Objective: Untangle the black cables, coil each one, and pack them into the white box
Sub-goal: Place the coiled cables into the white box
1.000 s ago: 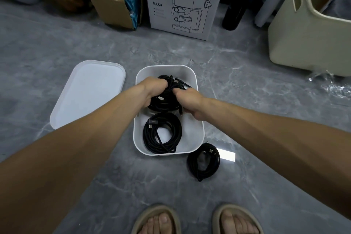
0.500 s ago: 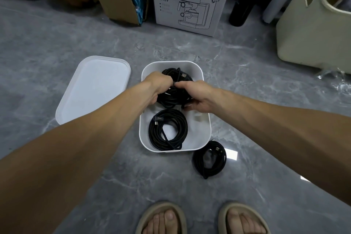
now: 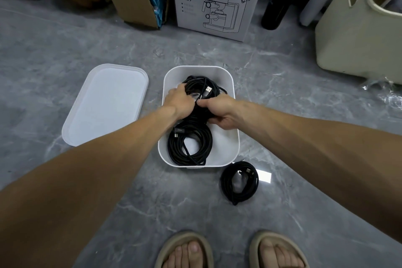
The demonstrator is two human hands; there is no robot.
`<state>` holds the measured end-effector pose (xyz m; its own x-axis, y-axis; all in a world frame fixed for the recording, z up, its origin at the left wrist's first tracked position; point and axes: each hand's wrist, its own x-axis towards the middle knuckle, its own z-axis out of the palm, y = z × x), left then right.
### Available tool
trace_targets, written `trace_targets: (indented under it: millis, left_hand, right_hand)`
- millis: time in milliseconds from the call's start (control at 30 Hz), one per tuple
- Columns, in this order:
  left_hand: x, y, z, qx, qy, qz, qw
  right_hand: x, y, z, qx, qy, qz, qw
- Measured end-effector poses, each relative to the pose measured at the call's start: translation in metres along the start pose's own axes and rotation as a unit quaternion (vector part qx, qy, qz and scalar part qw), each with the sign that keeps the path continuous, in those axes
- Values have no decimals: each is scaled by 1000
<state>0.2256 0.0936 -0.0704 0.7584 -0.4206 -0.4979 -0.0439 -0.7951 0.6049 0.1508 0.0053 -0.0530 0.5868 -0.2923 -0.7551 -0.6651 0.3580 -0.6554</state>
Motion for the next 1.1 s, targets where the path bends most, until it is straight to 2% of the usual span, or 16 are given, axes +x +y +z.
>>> trace_targets:
  millis: [200,300,400,467,533,600,667,733,800,900,1100]
  left_hand:
    - [5,-6,5,19,-2,12,1000]
    - [5,-4,4,19,3,16,1000]
    - [3,-3,4,27,25,34,999]
    - [-2,-1,3,45,57,77,994]
    - [-7,-2,1,80,82,142,983]
    - [-8,-6,0,136,82,197,967]
    - [-7,-11,3,196,60,225,953]
    - [-7,-16,7,247,36,230,941]
    - [-6,-20,11,282,21,220,933]
    - [-5,-23,13,308,14,211,928]
    - [5,-31,18,320,-3,207,924]
  right_hand:
    - [-5,-6,0,-164,31,-2,986]
    - [-9,-10,-3,-207,44,-11,977]
    - [-17,-13,-3,-278,63,-36,958]
    - [-21,-15,-2,-398,74,-66,912]
    - [-24,-12,-1,-515,103,-125,841]
    - [-25,-5,-2,-581,125,-206,777]
    - [-16,5,-7,-624,101,-282,722]
    - [-1,16,-11,-671,70,-299,675]
    - [11,24,-13,-719,51,-277,635]
    - [20,31,-16,-746,35,-251,616]
    - [30,32,-14,-756,12,-227,613]
